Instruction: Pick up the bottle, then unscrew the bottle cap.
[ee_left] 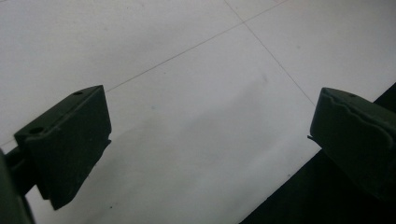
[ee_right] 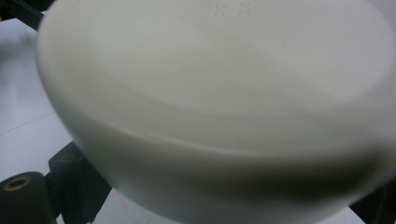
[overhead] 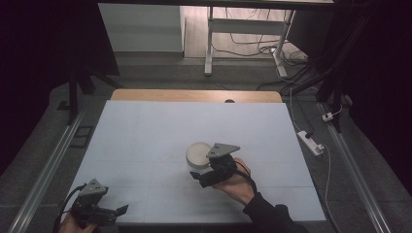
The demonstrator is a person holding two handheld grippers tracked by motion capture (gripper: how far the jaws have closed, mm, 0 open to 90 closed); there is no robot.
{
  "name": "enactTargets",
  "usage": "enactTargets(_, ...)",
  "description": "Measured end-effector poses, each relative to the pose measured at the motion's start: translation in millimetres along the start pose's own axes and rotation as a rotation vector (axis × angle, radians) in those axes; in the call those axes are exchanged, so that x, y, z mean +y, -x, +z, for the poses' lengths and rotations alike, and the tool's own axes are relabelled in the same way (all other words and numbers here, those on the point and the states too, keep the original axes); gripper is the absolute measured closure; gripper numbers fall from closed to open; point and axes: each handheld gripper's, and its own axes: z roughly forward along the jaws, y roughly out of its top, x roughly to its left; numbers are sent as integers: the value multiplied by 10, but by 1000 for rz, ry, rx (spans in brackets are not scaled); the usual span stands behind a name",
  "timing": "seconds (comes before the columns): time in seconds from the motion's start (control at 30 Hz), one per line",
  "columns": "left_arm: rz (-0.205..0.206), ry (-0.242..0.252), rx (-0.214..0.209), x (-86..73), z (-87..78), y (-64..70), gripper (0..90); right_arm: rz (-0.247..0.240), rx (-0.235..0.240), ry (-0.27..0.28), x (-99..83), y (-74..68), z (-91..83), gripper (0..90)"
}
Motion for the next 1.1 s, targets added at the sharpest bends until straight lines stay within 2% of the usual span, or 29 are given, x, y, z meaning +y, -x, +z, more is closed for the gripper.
enactTargets(0.33, -2, 0, -1, 1, -2, 0, 0, -8, 22, 0, -23, -98, -75, 65)
enactTargets(0.8, -23, 5, -20, 5, -6, -33, 0, -13, 15, 0, -36, -94, -80, 65)
enactTargets(0.93, -27, 28, -35, 12, -14, -41, 0, -15, 15, -1, -36, -97, -73, 65)
enactTargets(1.1, -7, 39, -48, 43, -15, -40, 0, -18, 13, 0, -37, -96, -74, 65)
